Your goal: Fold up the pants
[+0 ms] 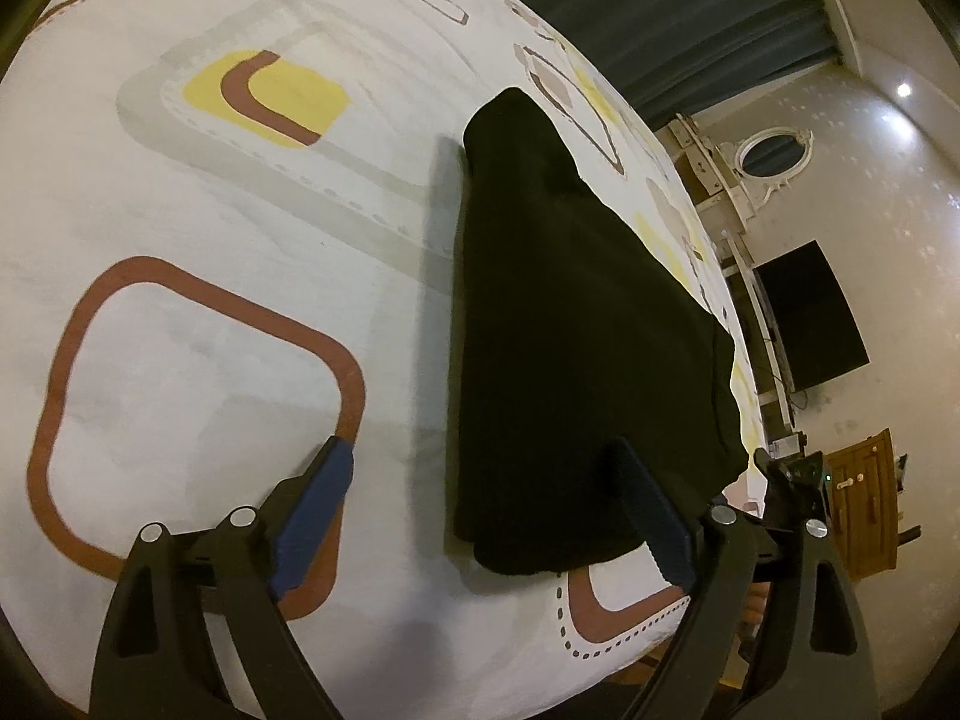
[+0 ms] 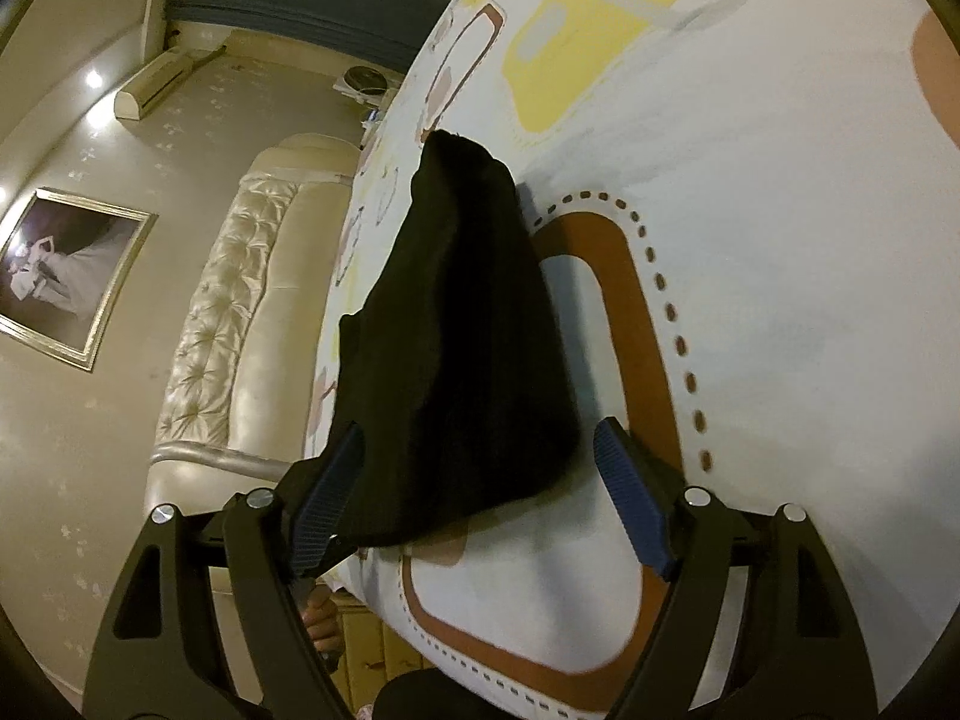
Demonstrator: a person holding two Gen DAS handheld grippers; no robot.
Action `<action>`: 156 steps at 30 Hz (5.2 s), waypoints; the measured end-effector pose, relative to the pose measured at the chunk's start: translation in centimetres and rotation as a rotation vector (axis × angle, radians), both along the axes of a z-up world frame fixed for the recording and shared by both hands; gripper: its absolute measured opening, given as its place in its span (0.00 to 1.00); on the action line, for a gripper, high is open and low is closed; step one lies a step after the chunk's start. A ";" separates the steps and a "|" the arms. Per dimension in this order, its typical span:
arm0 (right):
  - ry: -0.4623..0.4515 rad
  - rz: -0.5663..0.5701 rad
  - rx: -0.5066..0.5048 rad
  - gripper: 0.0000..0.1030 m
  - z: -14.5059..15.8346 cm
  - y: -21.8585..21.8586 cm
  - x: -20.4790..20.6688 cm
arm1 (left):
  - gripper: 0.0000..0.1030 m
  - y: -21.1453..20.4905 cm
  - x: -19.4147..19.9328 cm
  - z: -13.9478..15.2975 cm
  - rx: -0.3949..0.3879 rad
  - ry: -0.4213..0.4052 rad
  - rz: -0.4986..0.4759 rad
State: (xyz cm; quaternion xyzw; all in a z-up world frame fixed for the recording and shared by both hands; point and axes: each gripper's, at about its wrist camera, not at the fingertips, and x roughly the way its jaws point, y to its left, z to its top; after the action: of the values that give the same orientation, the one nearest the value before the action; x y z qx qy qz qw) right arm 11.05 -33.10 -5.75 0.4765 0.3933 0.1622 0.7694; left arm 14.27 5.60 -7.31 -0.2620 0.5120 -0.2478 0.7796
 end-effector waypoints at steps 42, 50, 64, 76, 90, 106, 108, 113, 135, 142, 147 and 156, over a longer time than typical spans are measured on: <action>0.002 0.089 0.019 0.32 0.0 2.4 -3.3 | 0.38 -4.6 -3.8 2.1 0.198 -0.041 -0.105; 0.020 0.081 0.020 0.32 -1.3 2.5 -3.8 | 0.39 -4.8 -3.2 1.4 0.185 -0.060 -0.110; 0.020 0.076 0.028 0.32 -1.5 2.9 -3.8 | 0.41 -4.4 -4.1 0.9 0.161 -0.075 -0.113; 0.015 0.077 0.021 0.32 -1.2 2.7 -3.9 | 0.40 -3.9 -4.2 0.9 0.151 -0.077 -0.109; 0.010 0.077 0.058 0.35 -2.3 1.5 -3.4 | 0.47 -3.4 -4.1 0.6 0.134 -0.087 -0.113; 0.002 0.075 0.113 0.41 -2.7 0.7 -3.5 | 0.75 -2.6 -3.9 0.1 0.122 -0.112 -0.092; 0.000 0.072 0.126 0.42 -2.7 0.5 -3.6 | 0.78 -2.7 -3.8 0.0 0.112 -0.107 -0.102; 0.002 0.045 0.178 0.46 -3.0 -0.4 -4.2 | 0.79 -2.8 -3.8 0.1 0.121 -0.102 -0.122; 0.089 -0.005 -0.129 0.73 0.2 -1.2 -10.1 | 0.79 -4.2 -8.6 4.2 0.447 -0.176 0.008; 0.060 -0.010 -0.403 0.81 3.2 1.6 -11.8 | 0.79 -5.3 -11.3 6.1 0.553 -0.281 0.036; 0.016 -0.045 -0.540 0.82 5.3 3.2 -13.1 | 0.80 -5.4 -12.6 7.0 0.550 -0.312 0.055; -0.096 -0.036 -0.719 0.84 7.6 7.5 -14.0 | 0.80 -5.8 -14.4 7.5 0.529 -0.310 0.077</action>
State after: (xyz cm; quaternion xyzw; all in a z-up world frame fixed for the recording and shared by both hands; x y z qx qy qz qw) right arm -2.93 -25.62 1.89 0.1742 0.3800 0.0221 0.9082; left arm -0.15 -0.19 0.17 -0.0283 0.4234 -0.1135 0.8984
